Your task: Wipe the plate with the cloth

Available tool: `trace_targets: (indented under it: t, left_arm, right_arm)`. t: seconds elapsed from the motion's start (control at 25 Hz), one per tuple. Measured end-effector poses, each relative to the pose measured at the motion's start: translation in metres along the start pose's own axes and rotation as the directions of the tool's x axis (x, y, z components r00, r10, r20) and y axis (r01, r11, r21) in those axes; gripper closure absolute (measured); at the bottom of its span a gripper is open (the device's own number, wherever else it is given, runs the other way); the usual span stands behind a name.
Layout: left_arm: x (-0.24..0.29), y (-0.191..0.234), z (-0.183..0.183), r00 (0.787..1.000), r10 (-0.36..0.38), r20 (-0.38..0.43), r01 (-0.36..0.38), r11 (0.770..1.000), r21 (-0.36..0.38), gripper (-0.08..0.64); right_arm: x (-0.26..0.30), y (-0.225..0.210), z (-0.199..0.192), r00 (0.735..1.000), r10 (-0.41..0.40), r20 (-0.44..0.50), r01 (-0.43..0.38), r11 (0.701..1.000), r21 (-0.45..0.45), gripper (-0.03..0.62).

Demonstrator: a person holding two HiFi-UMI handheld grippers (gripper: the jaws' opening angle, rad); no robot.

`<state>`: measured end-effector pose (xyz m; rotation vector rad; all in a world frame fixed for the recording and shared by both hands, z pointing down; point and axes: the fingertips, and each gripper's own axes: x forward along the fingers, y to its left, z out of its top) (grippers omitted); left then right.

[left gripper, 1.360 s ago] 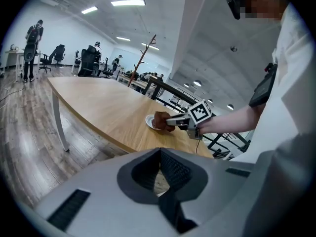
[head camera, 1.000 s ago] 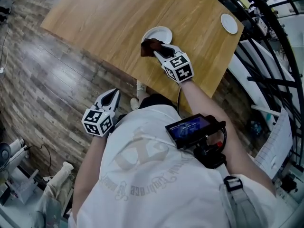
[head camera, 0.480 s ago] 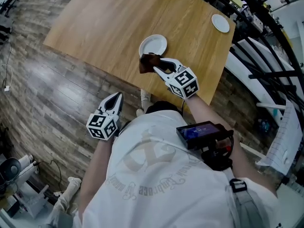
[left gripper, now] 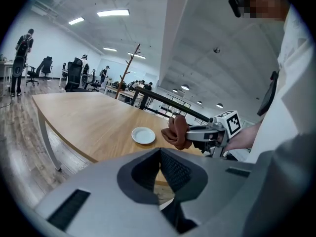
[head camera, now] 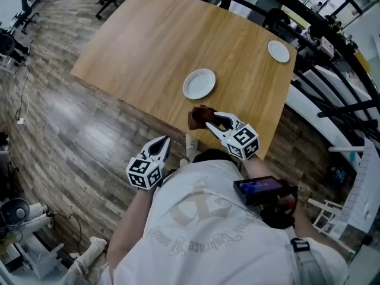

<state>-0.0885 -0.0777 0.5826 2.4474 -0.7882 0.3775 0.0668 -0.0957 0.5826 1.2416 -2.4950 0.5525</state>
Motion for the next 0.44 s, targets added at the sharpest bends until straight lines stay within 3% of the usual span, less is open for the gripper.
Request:
trace_targets:
  t: [0.44]
  left_arm:
    - [0.015,-0.031,-0.008,0.999,-0.038,-0.023,0.038,0.999,0.023,0.548]
  right_arm:
    - [-0.027,-0.002,-0.011,1.0,-0.015,0.012,0.015,1.0,0.015,0.469]
